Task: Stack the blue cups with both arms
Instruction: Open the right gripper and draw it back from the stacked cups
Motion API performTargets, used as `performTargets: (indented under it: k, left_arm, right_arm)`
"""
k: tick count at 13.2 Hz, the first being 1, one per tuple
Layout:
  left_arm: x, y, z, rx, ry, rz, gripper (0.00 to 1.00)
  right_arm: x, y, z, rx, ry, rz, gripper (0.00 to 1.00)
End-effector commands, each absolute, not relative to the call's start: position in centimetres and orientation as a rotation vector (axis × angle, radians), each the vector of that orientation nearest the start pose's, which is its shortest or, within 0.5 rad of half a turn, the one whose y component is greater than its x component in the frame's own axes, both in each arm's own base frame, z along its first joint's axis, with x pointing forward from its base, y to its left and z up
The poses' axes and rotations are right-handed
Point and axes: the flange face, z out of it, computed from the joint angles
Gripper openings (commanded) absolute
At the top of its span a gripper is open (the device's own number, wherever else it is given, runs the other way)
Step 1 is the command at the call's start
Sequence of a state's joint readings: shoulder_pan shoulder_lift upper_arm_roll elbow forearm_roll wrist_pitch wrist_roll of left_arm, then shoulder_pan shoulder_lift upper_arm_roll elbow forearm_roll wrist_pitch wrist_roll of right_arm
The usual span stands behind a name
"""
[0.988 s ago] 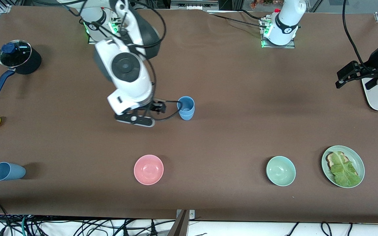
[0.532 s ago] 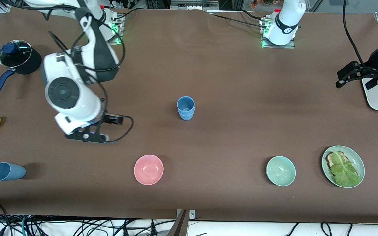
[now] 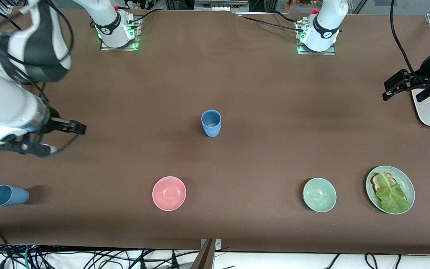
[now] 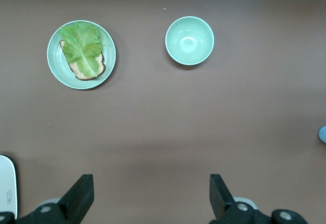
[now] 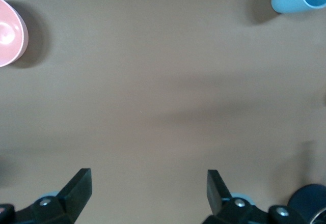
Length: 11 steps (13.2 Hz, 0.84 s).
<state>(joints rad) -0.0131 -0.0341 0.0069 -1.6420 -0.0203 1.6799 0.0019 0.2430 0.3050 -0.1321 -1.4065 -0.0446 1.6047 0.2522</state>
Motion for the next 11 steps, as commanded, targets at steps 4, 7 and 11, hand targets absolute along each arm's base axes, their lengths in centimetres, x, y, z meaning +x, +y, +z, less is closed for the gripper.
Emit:
performTargets:
  k: [4,7,11]
  left_arm:
    - [55.1,-0.5,62.8,-3.160,-0.002,-0.114,1.00]
    - [55.1,-0.4,62.8,-3.160,-0.004,-0.114,1.00]
    - [55.1,-0.5,62.7,-3.160,-0.002,-0.111,1.00]
  right_arm:
    - [55.5,0.9,57.7,-3.177,-0.042,0.126,1.00]
    - [54.1,0.5,60.8,-3.169,-0.053,0.122,1.00]
    - [55.5,0.2,60.3,-3.166,-0.037,0.199,1.00]
